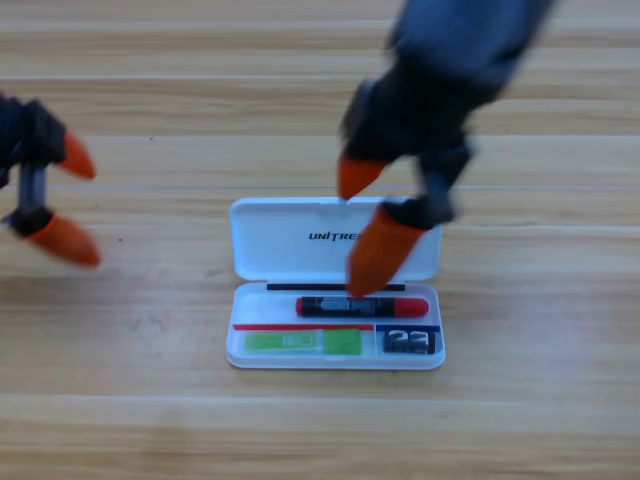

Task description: Clean up eraser and pencils

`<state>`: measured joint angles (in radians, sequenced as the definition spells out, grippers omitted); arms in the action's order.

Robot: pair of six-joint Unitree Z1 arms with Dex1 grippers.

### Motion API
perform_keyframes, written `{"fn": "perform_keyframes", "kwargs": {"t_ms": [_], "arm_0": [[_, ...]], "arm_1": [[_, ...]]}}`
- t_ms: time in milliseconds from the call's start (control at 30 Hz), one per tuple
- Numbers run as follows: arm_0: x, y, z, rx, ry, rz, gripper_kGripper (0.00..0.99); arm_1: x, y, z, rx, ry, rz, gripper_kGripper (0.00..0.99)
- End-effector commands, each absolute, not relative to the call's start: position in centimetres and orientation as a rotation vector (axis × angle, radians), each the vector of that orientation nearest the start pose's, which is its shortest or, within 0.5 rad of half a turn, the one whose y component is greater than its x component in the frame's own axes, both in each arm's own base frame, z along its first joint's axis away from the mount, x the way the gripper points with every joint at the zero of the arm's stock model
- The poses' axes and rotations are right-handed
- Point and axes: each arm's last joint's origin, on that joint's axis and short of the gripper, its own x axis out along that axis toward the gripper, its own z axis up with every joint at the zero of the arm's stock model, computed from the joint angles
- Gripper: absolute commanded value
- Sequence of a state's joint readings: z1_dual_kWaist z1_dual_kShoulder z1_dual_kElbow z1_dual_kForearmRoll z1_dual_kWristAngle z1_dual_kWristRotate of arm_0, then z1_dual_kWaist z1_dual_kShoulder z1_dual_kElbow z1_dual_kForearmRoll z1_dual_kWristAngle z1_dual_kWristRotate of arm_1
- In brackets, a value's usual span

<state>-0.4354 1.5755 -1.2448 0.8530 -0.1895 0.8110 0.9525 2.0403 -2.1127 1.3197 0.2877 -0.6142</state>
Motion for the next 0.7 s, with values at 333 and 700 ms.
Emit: {"fn": "perform_keyframes", "kwargs": {"t_ms": [333,700], "arm_0": [[36.1,-12.7,29.1,0.596,0.715,-1.024,0.508],[41.2,-14.8,25.1,0.532,0.713,-1.172,0.0]], "arm_1": [[10.4,18.3,42.0,-0.613,0.409,1.428,0.99],[10.4,19.1,40.5,-0.589,0.474,1.513,0.99]]}}
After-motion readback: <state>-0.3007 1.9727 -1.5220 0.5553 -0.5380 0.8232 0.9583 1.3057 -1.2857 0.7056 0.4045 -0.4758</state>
